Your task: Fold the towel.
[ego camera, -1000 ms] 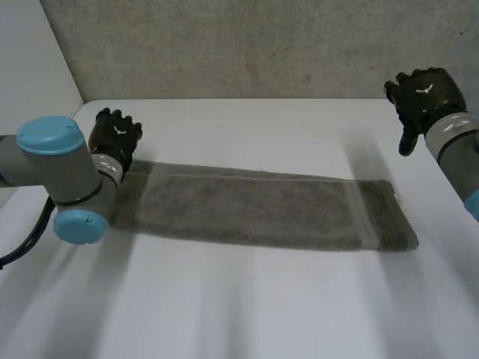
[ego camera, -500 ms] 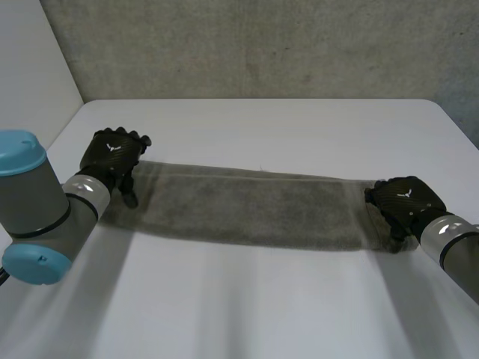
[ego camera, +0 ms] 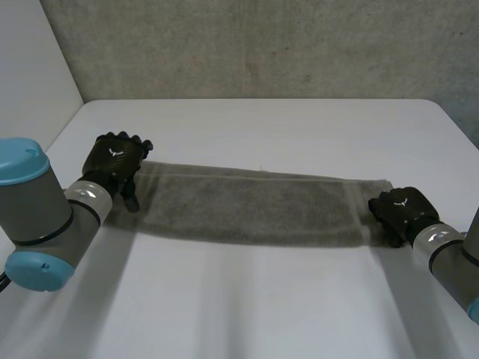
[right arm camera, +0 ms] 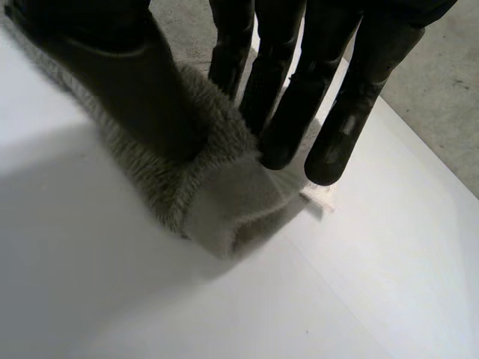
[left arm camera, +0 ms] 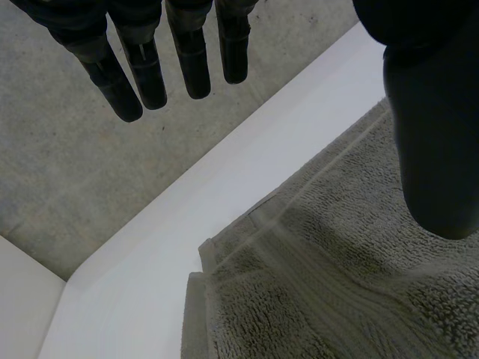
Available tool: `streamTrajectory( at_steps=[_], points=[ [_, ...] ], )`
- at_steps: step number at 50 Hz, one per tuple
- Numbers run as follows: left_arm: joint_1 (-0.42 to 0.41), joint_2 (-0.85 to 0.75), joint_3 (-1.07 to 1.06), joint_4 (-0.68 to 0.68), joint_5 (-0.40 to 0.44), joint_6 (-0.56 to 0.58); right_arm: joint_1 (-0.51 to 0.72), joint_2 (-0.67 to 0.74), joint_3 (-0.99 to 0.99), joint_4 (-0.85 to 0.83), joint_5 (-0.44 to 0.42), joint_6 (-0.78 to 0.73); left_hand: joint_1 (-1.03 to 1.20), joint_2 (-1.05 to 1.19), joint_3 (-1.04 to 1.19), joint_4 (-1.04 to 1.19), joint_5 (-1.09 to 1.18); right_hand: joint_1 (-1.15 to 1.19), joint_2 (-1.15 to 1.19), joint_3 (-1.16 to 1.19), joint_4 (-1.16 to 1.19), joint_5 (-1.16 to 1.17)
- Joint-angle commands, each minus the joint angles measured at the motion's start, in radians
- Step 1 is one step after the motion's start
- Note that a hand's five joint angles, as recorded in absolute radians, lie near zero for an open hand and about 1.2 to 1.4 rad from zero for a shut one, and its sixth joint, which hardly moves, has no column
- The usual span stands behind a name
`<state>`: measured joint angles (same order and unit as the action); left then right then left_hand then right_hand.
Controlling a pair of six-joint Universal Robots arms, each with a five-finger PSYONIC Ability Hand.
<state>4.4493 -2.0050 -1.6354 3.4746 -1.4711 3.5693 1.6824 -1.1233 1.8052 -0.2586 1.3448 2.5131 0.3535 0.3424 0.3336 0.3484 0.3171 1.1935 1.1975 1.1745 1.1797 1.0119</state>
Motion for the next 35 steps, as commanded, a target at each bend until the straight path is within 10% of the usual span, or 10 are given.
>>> streamTrajectory(
  at_steps=[1,19,35],
  points=[
    [-0.002,0.0,-0.001,-0.002,-0.003,0.0,-0.046,-0.036,-0.018,-0.013,0.06,-0.01,-0.069,-0.058,-0.05,-0.064,-0.208,0.203,0.199,0.222,0.217,0.21],
    [0.005,0.032,0.002,-0.003,-0.009,0.002,-0.239,-0.009,-0.25,0.079,0.152,-0.378,-0.075,-0.064,-0.055,-0.07,-0.214,0.203,0.199,0.222,0.217,0.21],
    [-0.014,0.034,0.022,-0.003,-0.017,0.0,0.468,-0.006,-0.406,0.019,0.172,-0.066,-0.078,-0.067,-0.058,-0.073,-0.216,0.203,0.199,0.222,0.217,0.21]
  ],
)
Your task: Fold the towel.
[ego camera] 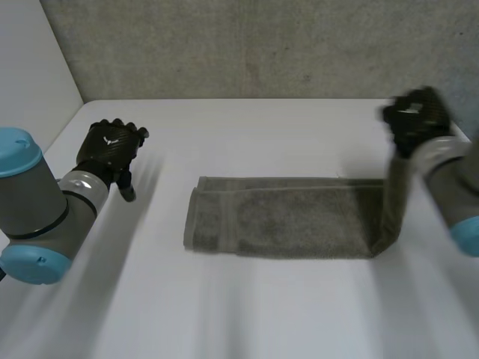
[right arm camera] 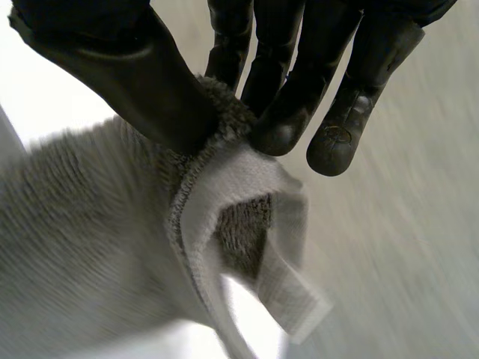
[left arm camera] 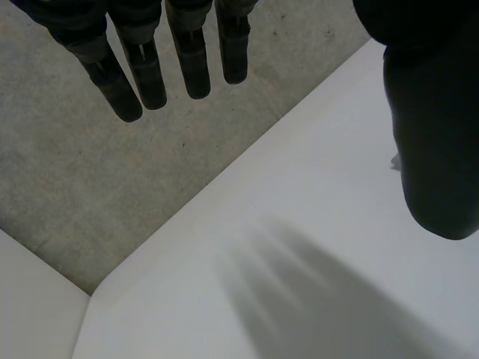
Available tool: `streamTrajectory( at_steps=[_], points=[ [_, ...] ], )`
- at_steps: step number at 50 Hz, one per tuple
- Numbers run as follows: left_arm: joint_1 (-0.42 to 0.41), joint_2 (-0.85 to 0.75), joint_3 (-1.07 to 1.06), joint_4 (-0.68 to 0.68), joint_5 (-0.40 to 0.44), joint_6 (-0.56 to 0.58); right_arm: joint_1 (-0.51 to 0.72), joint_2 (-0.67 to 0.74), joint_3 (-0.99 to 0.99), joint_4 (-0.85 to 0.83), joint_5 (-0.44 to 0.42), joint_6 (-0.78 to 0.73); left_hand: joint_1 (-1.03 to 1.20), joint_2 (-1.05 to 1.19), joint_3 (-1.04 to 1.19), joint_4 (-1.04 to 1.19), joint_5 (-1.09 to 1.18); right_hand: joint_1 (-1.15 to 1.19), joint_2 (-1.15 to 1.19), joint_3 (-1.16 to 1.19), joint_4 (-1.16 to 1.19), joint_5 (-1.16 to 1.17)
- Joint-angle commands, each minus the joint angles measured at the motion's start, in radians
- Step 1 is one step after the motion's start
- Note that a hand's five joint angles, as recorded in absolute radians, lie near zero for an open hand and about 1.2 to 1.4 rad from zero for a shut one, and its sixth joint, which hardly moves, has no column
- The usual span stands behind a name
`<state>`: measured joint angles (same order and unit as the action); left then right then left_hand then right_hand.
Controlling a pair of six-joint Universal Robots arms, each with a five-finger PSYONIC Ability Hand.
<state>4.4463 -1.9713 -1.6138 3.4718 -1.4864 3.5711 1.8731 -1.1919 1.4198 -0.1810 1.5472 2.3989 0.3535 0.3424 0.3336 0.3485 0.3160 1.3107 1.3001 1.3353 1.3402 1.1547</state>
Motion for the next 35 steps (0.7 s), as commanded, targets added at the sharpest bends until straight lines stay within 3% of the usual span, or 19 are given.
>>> streamTrajectory(
  at_steps=[1,5,10,23,29,30,31,32,33,35],
  points=[
    [-0.016,0.0,0.0,0.0,-0.002,-0.003,0.343,0.102,-0.025,-0.083,-0.053,0.045,-0.078,-0.067,-0.058,-0.073,-0.215,0.086,0.096,0.061,0.056,0.067],
    [-0.019,-0.001,-0.003,0.001,-0.002,-0.003,0.448,0.213,-0.044,-0.084,-0.108,0.048,-0.078,-0.067,-0.058,-0.073,-0.215,0.086,0.096,0.061,0.056,0.067],
    [-0.019,-0.003,-0.011,0.001,0.002,-0.003,0.459,0.265,-0.038,-0.08,-0.163,0.051,-0.078,-0.067,-0.058,-0.073,-0.215,0.086,0.096,0.061,0.056,0.067],
    [-0.021,-0.017,-0.001,0.001,0.0,-0.003,0.454,0.273,-0.102,-0.081,-0.191,0.138,-0.075,-0.064,-0.055,-0.07,-0.212,0.086,0.096,0.061,0.056,0.067],
    [-0.021,-0.014,-0.003,0.001,-0.002,-0.005,0.462,0.275,-0.107,-0.078,-0.286,0.167,-0.075,-0.064,-0.055,-0.07,-0.212,0.086,0.096,0.061,0.056,0.067],
    [-0.021,-0.014,-0.003,0.001,-0.002,-0.005,0.46,0.275,-0.107,-0.077,-0.318,0.166,-0.075,-0.064,-0.055,-0.07,-0.212,-0.361,-0.35,-0.386,-0.39,-0.38],
    [-0.021,-0.012,-0.003,0.001,-0.002,-0.005,0.46,0.275,-0.107,-0.077,-0.319,0.166,-0.075,-0.064,-0.055,-0.07,-0.212,-0.365,-0.355,-0.39,-0.395,-0.384],
    [-0.021,-0.012,-0.003,0.001,-0.002,-0.005,0.457,0.273,-0.101,-0.075,-0.335,0.167,-0.075,-0.064,-0.055,-0.07,-0.212,-1.017,-1.006,-1.041,-1.046,-1.035],
    [-0.021,-0.009,-0.003,0.001,-0.002,-0.005,0.454,0.272,-0.094,-0.077,-0.329,0.169,-0.075,-0.064,-0.055,-0.07,-0.212,-1.136,-1.126,-1.161,-1.166,-1.155],
    [-0.021,-0.009,-0.005,0.001,-0.003,-0.005,0.448,0.268,-0.094,-0.075,-0.316,0.17,-0.078,-0.067,-0.058,-0.073,-0.215,-1.136,-1.126,-1.161,-1.166,-1.155]
  ],
)
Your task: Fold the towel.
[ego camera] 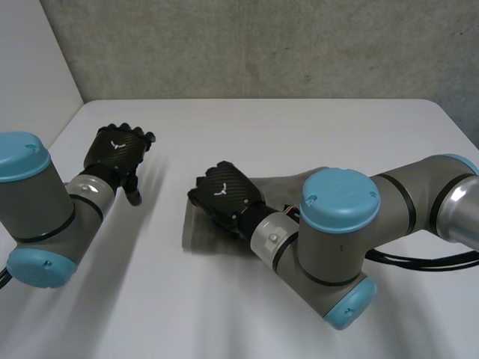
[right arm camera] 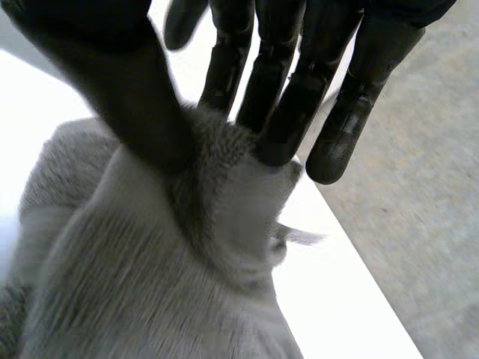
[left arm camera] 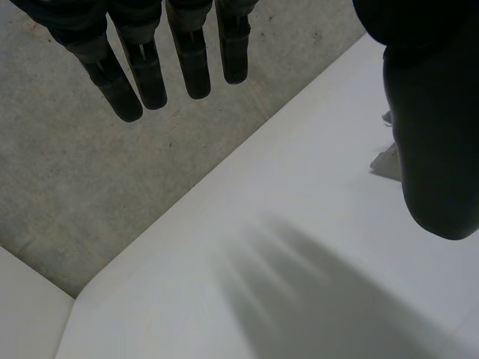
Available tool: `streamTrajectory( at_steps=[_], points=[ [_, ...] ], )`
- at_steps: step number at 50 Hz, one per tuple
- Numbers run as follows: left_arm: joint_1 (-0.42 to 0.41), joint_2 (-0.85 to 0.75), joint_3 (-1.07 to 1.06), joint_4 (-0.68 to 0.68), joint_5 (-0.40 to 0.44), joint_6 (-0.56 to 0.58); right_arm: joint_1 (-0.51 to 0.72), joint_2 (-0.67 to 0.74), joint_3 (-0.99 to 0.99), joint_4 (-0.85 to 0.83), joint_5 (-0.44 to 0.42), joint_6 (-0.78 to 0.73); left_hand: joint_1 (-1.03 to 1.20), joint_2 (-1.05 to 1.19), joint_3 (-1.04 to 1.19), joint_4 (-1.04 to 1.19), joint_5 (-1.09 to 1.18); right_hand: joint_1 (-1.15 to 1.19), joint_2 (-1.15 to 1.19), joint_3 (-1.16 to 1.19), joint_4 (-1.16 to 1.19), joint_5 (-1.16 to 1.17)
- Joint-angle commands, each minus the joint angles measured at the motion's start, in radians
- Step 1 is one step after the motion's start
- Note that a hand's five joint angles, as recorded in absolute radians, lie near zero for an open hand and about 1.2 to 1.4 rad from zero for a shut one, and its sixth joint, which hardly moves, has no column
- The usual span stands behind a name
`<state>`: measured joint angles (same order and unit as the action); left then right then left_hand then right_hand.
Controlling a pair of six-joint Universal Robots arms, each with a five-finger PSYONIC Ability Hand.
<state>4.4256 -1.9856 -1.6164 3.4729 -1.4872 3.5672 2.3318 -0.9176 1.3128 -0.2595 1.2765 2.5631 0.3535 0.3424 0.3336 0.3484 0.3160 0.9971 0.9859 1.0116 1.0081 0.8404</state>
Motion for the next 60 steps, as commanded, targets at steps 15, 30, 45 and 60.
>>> streamTrajectory(
  at_steps=[15,30,45,60],
  points=[
    [-0.015,0.007,-0.014,0.0,0.002,-0.002,-0.259,-0.234,0.273,0.083,0.087,0.106,-0.075,-0.064,-0.055,-0.07,-0.212,-0.823,-0.811,-0.837,-0.834,-0.84],
    [-0.04,-0.005,-0.017,0.012,0.002,-0.001,-0.41,-0.261,0.483,0.048,0.083,0.062,-0.075,-0.064,-0.055,-0.07,-0.212,-0.366,-0.355,-0.381,-0.377,-0.384],
    [-0.04,0.004,-0.02,0.012,0.002,-0.001,-0.402,-0.247,0.474,-0.015,0.178,-0.037,-0.078,-0.067,-0.058,-0.073,-0.215,0.399,0.41,0.385,0.388,0.381],
    [-0.037,0.021,-0.013,0.012,-0.004,-0.005,0.001,-0.177,0.225,-0.142,0.27,-0.351,-0.081,-0.07,-0.061,-0.076,-0.218,0.399,0.41,0.385,0.388,0.381]
  ],
)
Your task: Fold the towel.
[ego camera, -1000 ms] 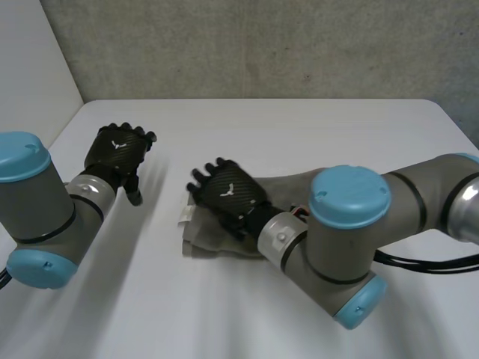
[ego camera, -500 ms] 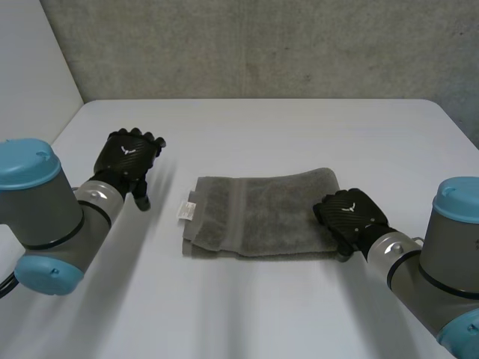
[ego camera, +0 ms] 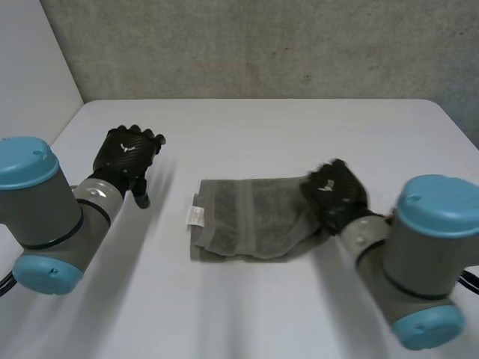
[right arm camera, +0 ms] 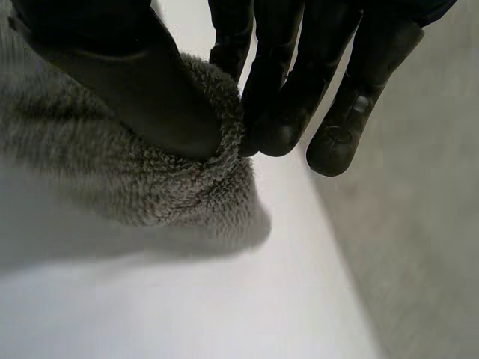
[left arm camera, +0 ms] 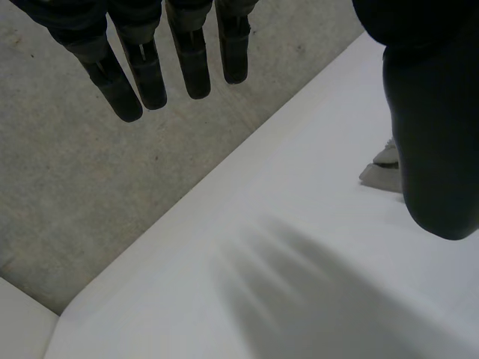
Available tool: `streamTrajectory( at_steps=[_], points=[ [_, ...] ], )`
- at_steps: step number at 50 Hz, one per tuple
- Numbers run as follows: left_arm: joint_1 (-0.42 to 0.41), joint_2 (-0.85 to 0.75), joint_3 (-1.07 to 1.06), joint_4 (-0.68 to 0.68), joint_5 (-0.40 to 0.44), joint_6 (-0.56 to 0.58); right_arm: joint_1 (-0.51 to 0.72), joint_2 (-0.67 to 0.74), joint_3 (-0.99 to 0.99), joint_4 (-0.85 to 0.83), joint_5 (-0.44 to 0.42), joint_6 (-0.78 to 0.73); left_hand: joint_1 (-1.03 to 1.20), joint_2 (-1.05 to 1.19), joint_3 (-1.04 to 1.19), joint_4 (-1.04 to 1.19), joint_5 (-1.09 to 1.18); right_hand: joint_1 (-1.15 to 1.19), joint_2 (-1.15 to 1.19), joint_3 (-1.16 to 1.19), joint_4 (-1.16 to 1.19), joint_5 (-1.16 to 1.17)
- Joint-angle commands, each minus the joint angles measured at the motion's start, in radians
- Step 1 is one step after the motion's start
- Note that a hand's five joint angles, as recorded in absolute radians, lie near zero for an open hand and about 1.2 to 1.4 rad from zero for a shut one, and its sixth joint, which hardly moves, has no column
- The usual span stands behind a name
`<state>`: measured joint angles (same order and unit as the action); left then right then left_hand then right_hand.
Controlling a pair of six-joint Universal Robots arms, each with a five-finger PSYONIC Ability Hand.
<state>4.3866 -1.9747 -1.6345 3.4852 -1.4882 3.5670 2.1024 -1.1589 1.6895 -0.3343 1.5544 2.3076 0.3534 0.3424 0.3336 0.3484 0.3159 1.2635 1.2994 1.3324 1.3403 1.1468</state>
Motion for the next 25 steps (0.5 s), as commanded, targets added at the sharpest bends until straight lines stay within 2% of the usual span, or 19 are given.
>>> streamTrajectory(
  at_steps=[1,3,4,6,8,13,14,15,16,17,18,19,20,22,25],
  points=[
    [0.004,0.026,0.005,0.0,-0.004,-0.008,0.231,0.065,-0.152,-0.068,-0.008,-0.096,-0.078,-0.067,-0.058,-0.073,-0.215,0.133,0.097,0.064,0.056,0.075],
    [0.004,0.042,0.002,0.002,-0.012,-0.011,0.289,0.154,-0.214,-0.057,-0.084,-0.1,-0.078,-0.067,-0.058,-0.073,-0.215,0.133,0.097,0.064,0.056,0.075],
    [0.002,0.054,0.002,0.003,-0.023,-0.013,0.289,0.154,-0.214,-0.057,-0.085,-0.1,-0.078,-0.067,-0.058,-0.073,-0.215,0.133,0.097,0.064,0.056,0.075],
    [0.001,0.06,0.001,0.005,-0.033,-0.022,0.329,0.223,-0.257,-0.019,-0.169,-0.096,-0.081,-0.07,-0.061,-0.076,-0.218,0.133,0.097,0.064,0.056,0.075],
    [-0.001,0.066,0.001,0.006,-0.041,-0.036,0.332,0.244,-0.27,0.009,-0.203,-0.091,-0.081,-0.07,-0.061,-0.076,-0.218,0.133,0.097,0.064,0.056,0.075],
    [-0.004,0.085,-0.002,0.006,-0.044,-0.076,0.33,0.255,-0.274,0.052,-0.223,-0.044,-0.078,-0.067,-0.058,-0.073,-0.215,0.133,0.097,0.064,0.056,0.075],
    [-0.004,0.086,-0.002,0.006,-0.044,-0.082,0.314,0.249,-0.271,0.054,-0.224,0.002,-0.078,-0.067,-0.058,-0.073,-0.215,-0.026,-0.062,-0.095,-0.103,-0.084],
    [-0.004,0.085,-0.001,0.006,-0.044,-0.085,0.314,0.249,-0.271,0.054,-0.224,0.003,-0.078,-0.067,-0.058,-0.073,-0.215,-0.028,-0.064,-0.097,-0.104,-0.085],
    [-0.004,0.085,-0.001,0.006,-0.044,-0.085,0.282,0.237,-0.261,0.054,-0.232,0.063,-0.078,-0.067,-0.058,-0.073,-0.215,-0.533,-0.569,-0.602,-0.61,-0.591],
    [-0.006,0.082,0.002,0.006,-0.044,-0.085,0.281,0.237,-0.261,0.054,-0.232,0.064,-0.078,-0.067,-0.058,-0.073,-0.215,-0.538,-0.574,-0.607,-0.615,-0.596],
    [-0.006,0.079,0.008,0.008,-0.044,-0.086,0.246,0.21,-0.252,0.054,-0.234,0.137,-0.075,-0.064,-0.056,-0.07,-0.212,-0.986,-1.022,-1.055,-1.063,-1.044],
    [-0.006,0.079,0.008,0.008,-0.044,-0.086,0.216,0.173,-0.24,0.054,-0.235,0.22,-0.075,-0.064,-0.055,-0.07,-0.212,-1.089,-1.125,-1.158,-1.166,-1.147],
    [-0.01,0.074,0.016,0.008,-0.046,-0.088,0.215,0.173,-0.24,0.054,-0.235,0.22,-0.072,-0.061,-0.053,-0.067,-0.209,-1.089,-1.125,-1.158,-1.166,-1.147],
    [-0.022,0.073,0.024,0.008,-0.046,-0.096,0.165,0.107,-0.216,0.051,-0.238,0.385,-0.072,-0.061,-0.053,-0.067,-0.209,-1.089,-1.125,-1.158,-1.166,-1.147],
    [-0.053,0.065,0.045,0.009,-0.046,-0.125,0.139,0.079,-0.203,0.051,-0.238,0.457,-0.064,-0.053,-0.044,-0.059,-0.201,-1.089,-1.125,-1.158,-1.166,-1.147]
  ],
)
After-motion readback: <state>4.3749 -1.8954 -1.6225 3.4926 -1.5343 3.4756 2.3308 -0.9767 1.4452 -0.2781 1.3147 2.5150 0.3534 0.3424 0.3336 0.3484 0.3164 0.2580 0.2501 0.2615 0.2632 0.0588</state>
